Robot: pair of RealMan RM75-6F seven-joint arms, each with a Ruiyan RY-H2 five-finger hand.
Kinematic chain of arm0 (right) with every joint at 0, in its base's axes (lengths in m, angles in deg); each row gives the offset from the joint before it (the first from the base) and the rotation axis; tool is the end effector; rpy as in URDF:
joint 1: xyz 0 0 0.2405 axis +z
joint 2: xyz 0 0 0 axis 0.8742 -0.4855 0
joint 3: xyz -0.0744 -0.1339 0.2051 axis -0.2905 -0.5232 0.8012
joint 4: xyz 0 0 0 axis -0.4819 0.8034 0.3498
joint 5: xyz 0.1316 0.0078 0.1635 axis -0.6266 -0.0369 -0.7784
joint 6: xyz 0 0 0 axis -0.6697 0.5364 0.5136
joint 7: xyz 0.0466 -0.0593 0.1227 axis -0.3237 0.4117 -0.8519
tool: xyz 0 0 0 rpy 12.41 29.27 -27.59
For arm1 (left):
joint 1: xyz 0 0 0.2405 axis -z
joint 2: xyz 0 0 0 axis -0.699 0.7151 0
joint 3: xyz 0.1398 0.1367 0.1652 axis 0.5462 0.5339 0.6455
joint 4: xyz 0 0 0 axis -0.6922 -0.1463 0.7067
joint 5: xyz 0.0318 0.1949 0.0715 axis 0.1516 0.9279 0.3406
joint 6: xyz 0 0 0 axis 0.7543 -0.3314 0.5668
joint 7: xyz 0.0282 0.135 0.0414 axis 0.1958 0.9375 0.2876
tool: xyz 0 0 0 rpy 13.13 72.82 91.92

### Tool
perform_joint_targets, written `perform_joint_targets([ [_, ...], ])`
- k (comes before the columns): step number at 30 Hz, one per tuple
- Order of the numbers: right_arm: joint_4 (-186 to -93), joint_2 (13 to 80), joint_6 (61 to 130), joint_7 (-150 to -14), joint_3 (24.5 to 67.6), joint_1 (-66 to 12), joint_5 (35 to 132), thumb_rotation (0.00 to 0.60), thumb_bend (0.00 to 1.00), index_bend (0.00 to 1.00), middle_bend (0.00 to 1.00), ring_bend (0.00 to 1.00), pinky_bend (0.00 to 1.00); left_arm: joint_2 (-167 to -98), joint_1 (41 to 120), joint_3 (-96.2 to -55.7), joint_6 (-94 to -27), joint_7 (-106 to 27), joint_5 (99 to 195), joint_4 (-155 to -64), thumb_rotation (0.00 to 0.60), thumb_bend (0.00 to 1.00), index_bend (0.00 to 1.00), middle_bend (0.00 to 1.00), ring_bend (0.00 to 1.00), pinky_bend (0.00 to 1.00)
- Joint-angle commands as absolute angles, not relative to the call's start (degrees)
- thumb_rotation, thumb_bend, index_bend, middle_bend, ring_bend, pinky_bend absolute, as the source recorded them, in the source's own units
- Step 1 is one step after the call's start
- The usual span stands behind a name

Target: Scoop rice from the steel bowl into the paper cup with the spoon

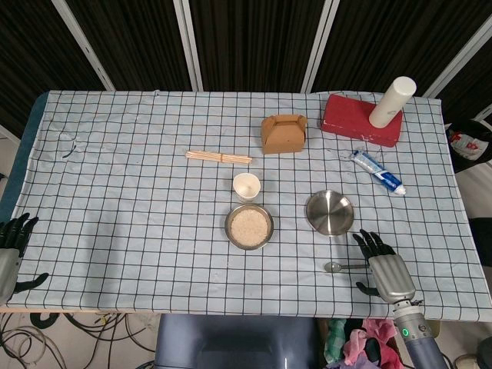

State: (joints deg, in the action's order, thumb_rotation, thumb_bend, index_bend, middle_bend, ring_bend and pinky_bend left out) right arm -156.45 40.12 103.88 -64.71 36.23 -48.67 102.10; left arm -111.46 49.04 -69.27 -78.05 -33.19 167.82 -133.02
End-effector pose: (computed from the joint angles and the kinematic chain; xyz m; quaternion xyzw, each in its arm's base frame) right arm -0.2849 -0.2026 0.0552 0.6790 -0.4124 0.3153 0.5190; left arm -0.3162 0.1739 0.1604 -0.6087 -0.3943 -0.3230 0.6080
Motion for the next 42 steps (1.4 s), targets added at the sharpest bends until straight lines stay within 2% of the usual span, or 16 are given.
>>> perform_joint_targets([
  [1, -156.5, 40.1, 103.9, -64.7, 36.2, -48.7, 102.1, 0.600, 0.13, 0.00, 0.00, 0.00, 0.22, -111.4, 49.1, -69.3, -78.0, -33.2, 167.8, -133.1, 0.600, 0.02, 0.00, 0.00, 0.00, 0.00],
  [30, -156.9, 41.1, 102.7, -63.5, 37.1, -47.8, 100.6, 0.600, 0.15, 0.00, 0.00, 0.00, 0.22, -111.2, 48.9, -69.7, -78.6, -34.4, 167.6, -132.7, 0.600, 0.02, 0.00, 0.00, 0.00, 0.00],
  [33, -157.0, 41.1, 102.5, -63.2, 37.3, -47.7, 100.1, 0.600, 0.16, 0.00, 0.01, 0.03, 0.22, -111.2, 48.9, -69.6, -78.5, -34.4, 167.7, -132.8, 0.600, 0.02, 0.00, 0.00, 0.00, 0.00],
  [35, -157.1, 41.1, 102.4, -63.1, 37.4, -47.7, 99.9, 0.600, 0.17, 0.00, 0.07, 0.09, 0.25, -111.2, 48.9, -69.5, -78.5, -34.4, 167.7, -132.9, 0.600, 0.02, 0.00, 0.00, 0.00, 0.00],
  [36, -157.3, 41.1, 102.6, -63.1, 37.5, -47.7, 99.8, 0.600, 0.19, 0.03, 0.14, 0.17, 0.30, -111.2, 48.9, -69.5, -78.5, -34.5, 167.8, -132.9, 0.600, 0.02, 0.00, 0.00, 0.00, 0.00],
  [38, -157.5, 41.1, 102.8, -62.9, 37.7, -47.6, 99.8, 0.600, 0.21, 0.09, 0.35, 0.40, 0.48, -111.2, 48.9, -69.5, -78.5, -34.5, 167.8, -132.9, 0.600, 0.02, 0.00, 0.00, 0.00, 0.00],
  [40, -157.6, 41.2, 103.2, -62.6, 38.0, -47.6, 99.8, 0.600, 0.24, 0.17, 0.63, 0.70, 0.75, -111.1, 48.9, -69.5, -78.5, -34.6, 167.8, -133.0, 0.600, 0.02, 0.00, 0.00, 0.00, 0.00],
  [42, -157.7, 41.2, 103.2, -62.3, 38.2, -47.5, 99.5, 0.600, 0.25, 0.24, 0.81, 0.88, 0.92, -111.1, 48.9, -69.5, -78.5, -34.7, 167.9, -133.0, 0.600, 0.02, 0.00, 0.00, 0.00, 0.00],
])
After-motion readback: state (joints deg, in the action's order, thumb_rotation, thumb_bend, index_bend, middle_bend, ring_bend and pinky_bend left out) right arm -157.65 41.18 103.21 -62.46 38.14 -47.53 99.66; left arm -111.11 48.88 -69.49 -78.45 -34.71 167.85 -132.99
